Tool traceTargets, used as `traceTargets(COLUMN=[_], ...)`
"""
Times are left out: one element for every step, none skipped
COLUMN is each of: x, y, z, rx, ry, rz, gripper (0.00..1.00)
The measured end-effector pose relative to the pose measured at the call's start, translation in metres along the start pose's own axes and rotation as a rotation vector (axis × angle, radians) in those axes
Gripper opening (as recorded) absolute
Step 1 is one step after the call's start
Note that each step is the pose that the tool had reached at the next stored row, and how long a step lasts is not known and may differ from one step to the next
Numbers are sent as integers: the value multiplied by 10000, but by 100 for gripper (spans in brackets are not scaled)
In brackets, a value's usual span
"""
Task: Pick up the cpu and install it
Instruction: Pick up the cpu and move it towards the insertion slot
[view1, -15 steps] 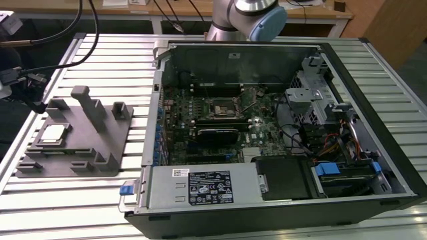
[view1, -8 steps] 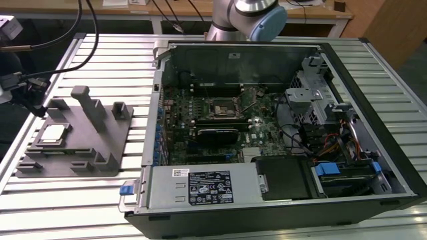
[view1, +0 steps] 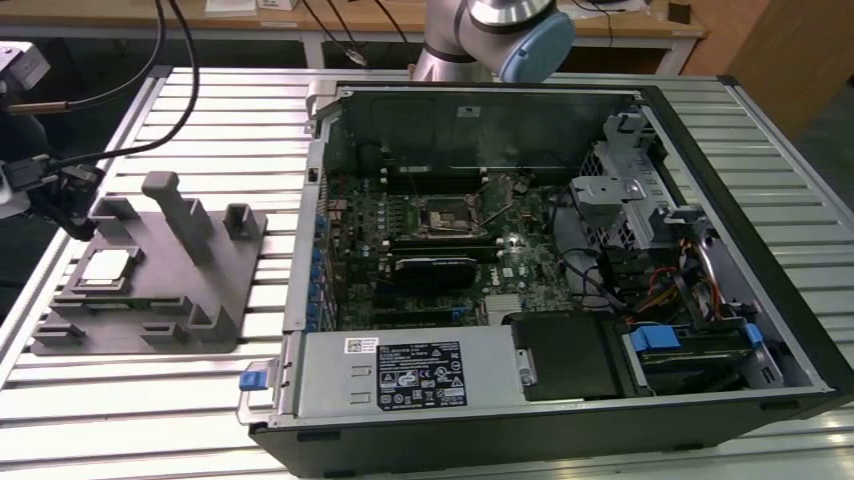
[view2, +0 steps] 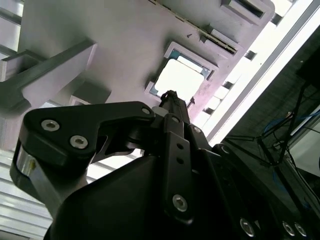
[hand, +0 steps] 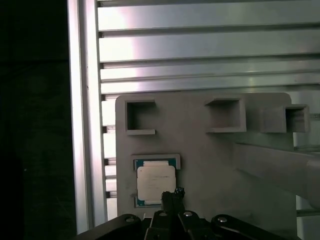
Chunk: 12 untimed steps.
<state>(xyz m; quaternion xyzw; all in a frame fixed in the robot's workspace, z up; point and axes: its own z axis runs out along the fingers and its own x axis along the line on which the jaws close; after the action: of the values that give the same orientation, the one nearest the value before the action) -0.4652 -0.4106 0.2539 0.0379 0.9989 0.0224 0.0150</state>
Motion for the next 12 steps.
traceTargets(x=[2, 6, 12, 19, 29, 39, 52, 62, 66, 69, 70, 72], y=[-2, -3, -4, -5, -7, -8, -9, -11, -12, -14, -15, -16], z=[16, 32, 46, 60, 75, 89, 103, 118, 134, 150, 168, 185], rx=[0, -1, 0, 1, 1, 0, 0, -1, -2, -1, -1, -1], ry=[-1, 0, 1, 3, 1, 0, 0, 0, -2, -1, 0, 0], rz=[0, -1, -1, -1, 0, 0, 0, 0, -1, -2, -2, -1], gripper=[11, 11, 11, 11, 11, 11, 11, 11, 11, 11, 11, 11])
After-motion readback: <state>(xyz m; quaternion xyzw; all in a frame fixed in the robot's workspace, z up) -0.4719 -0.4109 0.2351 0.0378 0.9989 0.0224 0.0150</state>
